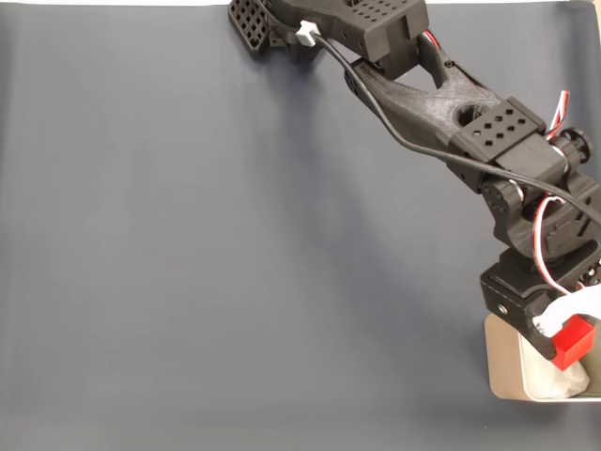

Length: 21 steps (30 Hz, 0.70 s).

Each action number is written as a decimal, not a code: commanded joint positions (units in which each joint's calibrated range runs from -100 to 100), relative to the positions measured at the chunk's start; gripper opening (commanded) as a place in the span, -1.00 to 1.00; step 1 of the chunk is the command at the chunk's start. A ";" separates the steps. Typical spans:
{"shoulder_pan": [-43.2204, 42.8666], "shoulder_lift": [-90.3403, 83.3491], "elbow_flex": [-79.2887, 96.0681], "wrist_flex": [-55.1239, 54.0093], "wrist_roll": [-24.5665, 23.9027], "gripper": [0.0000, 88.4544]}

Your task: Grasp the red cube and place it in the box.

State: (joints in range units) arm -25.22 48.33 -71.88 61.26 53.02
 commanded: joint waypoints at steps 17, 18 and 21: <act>-0.63 -1.10 -4.85 -1.75 -0.78 -0.23; -0.70 -1.01 -5.40 -1.75 -0.63 -0.15; -0.77 -0.84 -6.22 -1.67 0.20 -0.04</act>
State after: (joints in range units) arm -25.22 48.33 -75.14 60.70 52.82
